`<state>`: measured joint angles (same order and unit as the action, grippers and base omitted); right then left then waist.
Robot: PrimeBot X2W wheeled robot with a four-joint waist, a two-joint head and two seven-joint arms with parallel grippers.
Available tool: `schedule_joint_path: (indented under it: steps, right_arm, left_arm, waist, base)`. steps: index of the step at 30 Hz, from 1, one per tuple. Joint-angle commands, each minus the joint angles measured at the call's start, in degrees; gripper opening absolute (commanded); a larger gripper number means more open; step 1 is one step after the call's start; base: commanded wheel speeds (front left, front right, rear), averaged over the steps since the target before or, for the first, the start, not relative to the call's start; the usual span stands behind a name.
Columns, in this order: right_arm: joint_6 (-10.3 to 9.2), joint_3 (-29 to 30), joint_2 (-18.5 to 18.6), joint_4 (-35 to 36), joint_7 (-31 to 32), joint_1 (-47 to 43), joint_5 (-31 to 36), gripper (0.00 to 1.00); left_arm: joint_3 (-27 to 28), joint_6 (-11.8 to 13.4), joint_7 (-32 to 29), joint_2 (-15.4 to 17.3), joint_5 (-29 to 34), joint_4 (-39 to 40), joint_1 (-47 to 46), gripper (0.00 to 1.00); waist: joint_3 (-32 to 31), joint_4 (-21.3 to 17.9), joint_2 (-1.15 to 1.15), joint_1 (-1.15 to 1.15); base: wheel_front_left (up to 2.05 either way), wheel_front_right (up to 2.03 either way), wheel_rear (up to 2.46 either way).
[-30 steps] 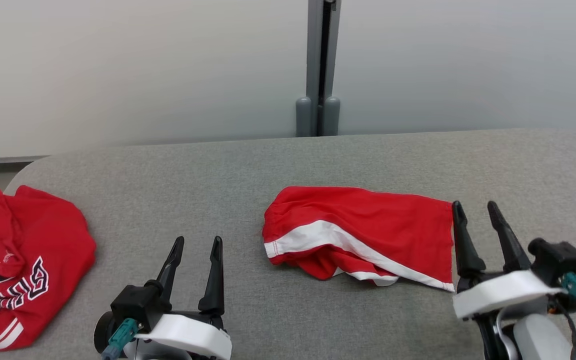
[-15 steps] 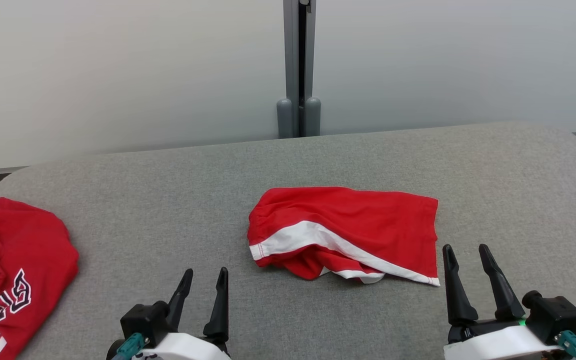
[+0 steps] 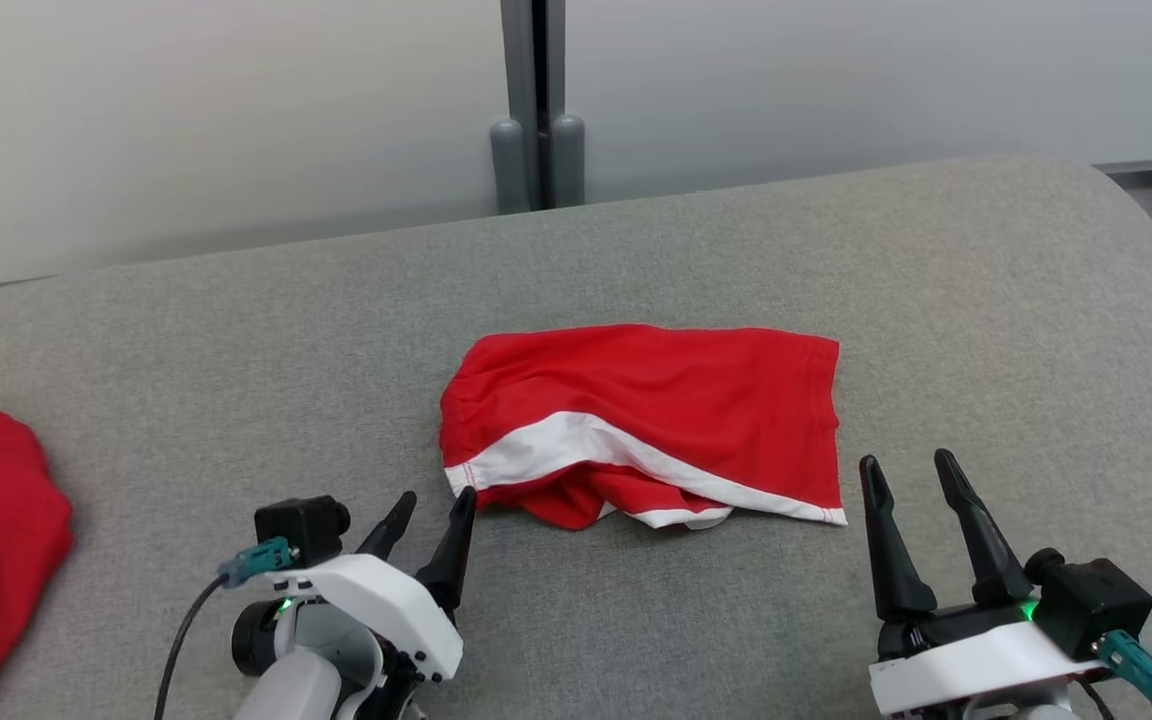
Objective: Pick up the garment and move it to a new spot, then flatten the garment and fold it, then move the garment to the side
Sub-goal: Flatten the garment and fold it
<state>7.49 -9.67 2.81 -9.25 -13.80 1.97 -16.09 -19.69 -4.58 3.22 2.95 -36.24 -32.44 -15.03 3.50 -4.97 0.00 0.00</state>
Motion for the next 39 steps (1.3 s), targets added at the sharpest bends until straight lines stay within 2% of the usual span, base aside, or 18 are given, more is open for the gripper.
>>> schedule_joint_path:
  steps: [1, 7, 16, 17, 19, 24, 33, 37, 39]
  right_arm:
    - [0.0, 0.1, 0.1, 0.4, 0.2, 0.7, 0.1, 1.0]
    - [0.0, 0.0, 0.1, 1.1, 0.1, 1.6, 0.1, 1.0]
    - [0.0, 0.2, 0.1, 1.1, -0.1, 2.5, 0.1, 1.0]
    - [0.0, 0.3, 0.1, 0.9, -0.1, 2.3, 0.0, 1.0]
    - [0.0, 0.5, 0.1, 0.5, -0.2, 2.1, -0.1, 1.0]
    - [0.0, 1.3, 0.1, -2.1, 1.1, 1.7, -0.8, 1.0]
    - [0.0, 2.4, 0.1, -13.6, 5.9, 5.4, -6.8, 1.0]
    - [0.0, 2.6, 0.2, -20.4, 6.8, 8.6, -6.0, 1.0]
    - [0.0, 3.3, 0.1, -23.7, 6.7, 10.3, -3.6, 1.0]
  left_arm:
    - [0.4, -0.6, -0.6, 0.2, -1.2, -1.1, -1.6, 1.0]
    - [0.9, -1.9, -2.5, 0.3, -4.3, -4.3, -5.1, 1.0]
    - [0.0, -2.7, -1.7, 1.1, -6.3, -8.4, -8.3, 1.0]
    - [-0.2, -2.8, -1.5, 1.1, -6.6, -8.6, -8.4, 0.51]
    - [-0.6, -2.9, -0.9, 1.2, -6.8, -8.7, -8.8, 0.0]
    - [-2.1, -2.9, 1.3, 1.7, -7.0, -7.9, -8.2, 0.0]
    - [-5.8, -3.0, 3.0, 3.1, -5.7, -3.3, -7.2, 0.0]
    - [-6.7, -2.7, 3.2, 3.1, -4.8, -1.6, -7.1, 0.0]
    - [-7.1, -2.5, 3.0, 2.9, -4.6, -0.8, -7.2, 0.0]
  waist:
    - [1.6, -1.4, 0.0, 0.0]
    - [3.3, -2.8, 0.0, 0.0]
    - [4.5, -4.0, 0.0, 0.0]
    - [4.5, -3.9, 0.0, 0.0]
    - [4.4, -3.7, 0.0, 0.0]
    - [3.8, -2.5, 0.0, 0.0]
    - [3.7, 0.3, 0.0, 0.0]
    - [4.1, 1.4, 0.0, 0.0]
    - [4.4, 2.2, 0.0, 0.0]
  base:
    - [0.0, 0.0, 0.0]
    - [0.0, 0.0, 0.0]
    - [0.0, 0.0, 0.0]
    - [0.0, 0.0, 0.0]
    - [0.0, 0.0, 0.0]
    - [0.0, 0.0, 0.0]
    - [0.0, 0.0, 0.0]
    - [0.0, 0.0, 0.0]
    - [0.0, 0.0, 0.0]
